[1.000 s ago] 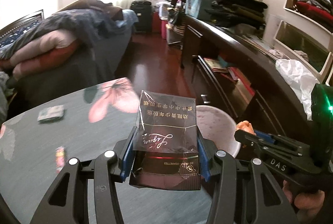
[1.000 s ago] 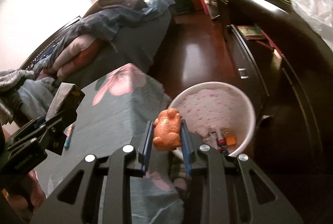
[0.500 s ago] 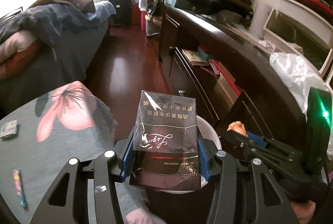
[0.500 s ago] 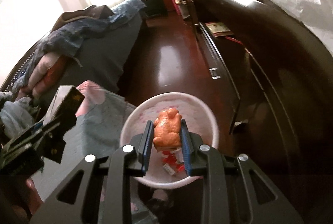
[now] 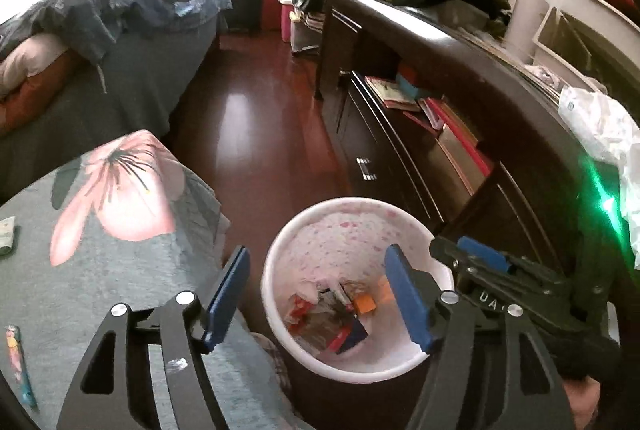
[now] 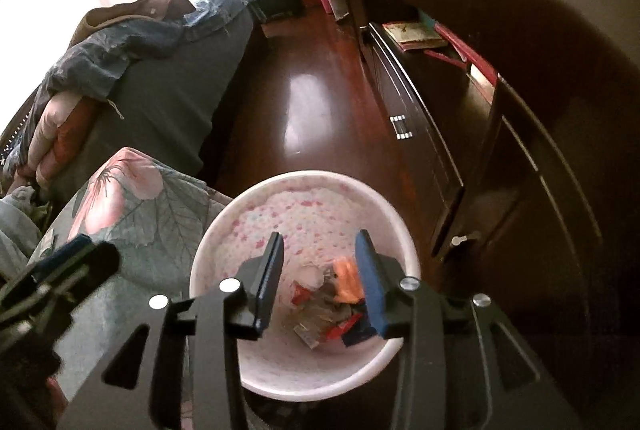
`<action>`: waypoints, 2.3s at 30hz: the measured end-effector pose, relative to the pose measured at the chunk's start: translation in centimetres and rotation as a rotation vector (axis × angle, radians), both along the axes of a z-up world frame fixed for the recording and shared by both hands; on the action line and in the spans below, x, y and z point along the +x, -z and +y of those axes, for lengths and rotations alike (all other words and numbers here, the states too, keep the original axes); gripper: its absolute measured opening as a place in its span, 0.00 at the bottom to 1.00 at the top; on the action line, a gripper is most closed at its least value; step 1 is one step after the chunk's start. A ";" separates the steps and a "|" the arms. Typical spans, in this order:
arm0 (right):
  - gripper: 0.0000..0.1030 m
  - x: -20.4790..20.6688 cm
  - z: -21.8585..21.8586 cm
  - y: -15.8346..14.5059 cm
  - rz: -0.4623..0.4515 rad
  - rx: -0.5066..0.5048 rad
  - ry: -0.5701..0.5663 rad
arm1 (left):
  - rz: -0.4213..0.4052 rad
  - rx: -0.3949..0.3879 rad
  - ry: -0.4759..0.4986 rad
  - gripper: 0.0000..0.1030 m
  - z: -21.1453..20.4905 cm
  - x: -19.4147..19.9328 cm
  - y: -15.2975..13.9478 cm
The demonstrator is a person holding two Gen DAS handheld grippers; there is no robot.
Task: Collect trash
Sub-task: 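Carry pack and orange toy over the wastebasket and open both tools, then grasp the white wet-wipe packet with the left tool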
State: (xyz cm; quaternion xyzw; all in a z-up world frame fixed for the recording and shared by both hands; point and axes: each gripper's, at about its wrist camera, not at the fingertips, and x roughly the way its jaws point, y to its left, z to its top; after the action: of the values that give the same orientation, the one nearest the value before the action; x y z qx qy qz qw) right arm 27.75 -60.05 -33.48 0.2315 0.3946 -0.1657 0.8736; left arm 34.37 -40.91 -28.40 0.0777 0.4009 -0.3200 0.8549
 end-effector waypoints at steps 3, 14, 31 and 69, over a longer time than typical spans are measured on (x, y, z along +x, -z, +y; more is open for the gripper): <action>0.41 -0.3 0.5 -0.1 0.002 0.012 0.002 | -0.031 0.000 -0.014 0.70 0.7 -0.2 -0.8; 0.50 -2.1 5.7 -3.5 -0.041 0.012 -0.082 | -0.105 -0.018 -0.063 0.76 4.9 -1.7 -3.6; 0.58 -0.7 18.4 -6.8 -0.069 -0.036 -0.373 | -0.212 0.201 -0.134 0.85 21.4 4.9 -3.4; 0.59 1.0 23.4 -7.1 -0.075 0.019 -0.438 | 0.054 0.177 0.207 0.68 29.1 17.8 3.3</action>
State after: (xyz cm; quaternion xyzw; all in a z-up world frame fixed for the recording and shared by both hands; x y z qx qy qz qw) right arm 28.78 -36.61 -26.40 0.1546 0.4041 0.0404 0.9007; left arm 52.18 -11.77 -31.73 0.1852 0.4404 -0.3716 0.7961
